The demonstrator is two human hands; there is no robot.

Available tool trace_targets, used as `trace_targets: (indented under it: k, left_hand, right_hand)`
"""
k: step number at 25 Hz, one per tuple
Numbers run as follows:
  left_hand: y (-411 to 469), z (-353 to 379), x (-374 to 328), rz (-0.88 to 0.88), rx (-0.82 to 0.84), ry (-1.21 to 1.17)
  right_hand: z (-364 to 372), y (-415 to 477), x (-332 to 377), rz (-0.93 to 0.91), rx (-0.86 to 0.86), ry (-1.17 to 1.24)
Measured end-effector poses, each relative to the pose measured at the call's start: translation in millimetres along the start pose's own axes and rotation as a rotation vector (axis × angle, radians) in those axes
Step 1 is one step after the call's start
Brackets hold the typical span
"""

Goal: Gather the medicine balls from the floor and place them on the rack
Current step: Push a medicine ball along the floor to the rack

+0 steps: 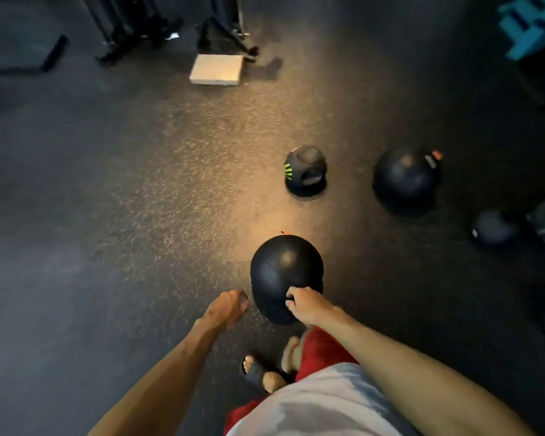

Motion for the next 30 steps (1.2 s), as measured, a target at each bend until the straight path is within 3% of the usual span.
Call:
trace_targets:
  k: [11, 15, 22, 26, 30]
  left_hand:
    - [148.2, -85.8, -92.7, 0.398, 0.235, 0.535]
    - [190.3, -87.1, -111.7, 0.466, 0.330, 0.667]
    - [290.8, -28.1, -116.1, 0.623, 0.508, 0.743]
    - [392.9, 30.9, -88.6, 0.691, 0.555, 0.880]
    - [484.7, 85.3, -62.5, 0.714, 0.589, 0.851]
  right_hand:
    - [-5.6, 96.5, -19.5, 0.388, -0.264, 0.556]
    - [15.5, 110.2, -24.9, 0.572, -0.387, 0.774]
    - [99.7, 181.9, -33.4, 0.894, -0.488, 1.055]
    - [151.5, 272.5, -55.9, 0.994, -0.536, 1.096]
    - [189.0, 366.8, -75.0, 1.017, -0.512, 1.080]
Point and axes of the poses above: each hand's wrist, its own y-axis towards the middle knuckle, its own z-axis out of the palm, x = y × z, the point moved 9 cm from there along y, towards the middle knuckle, and after that the axes turned 4 degrees about -z, right-handed, at the moved point
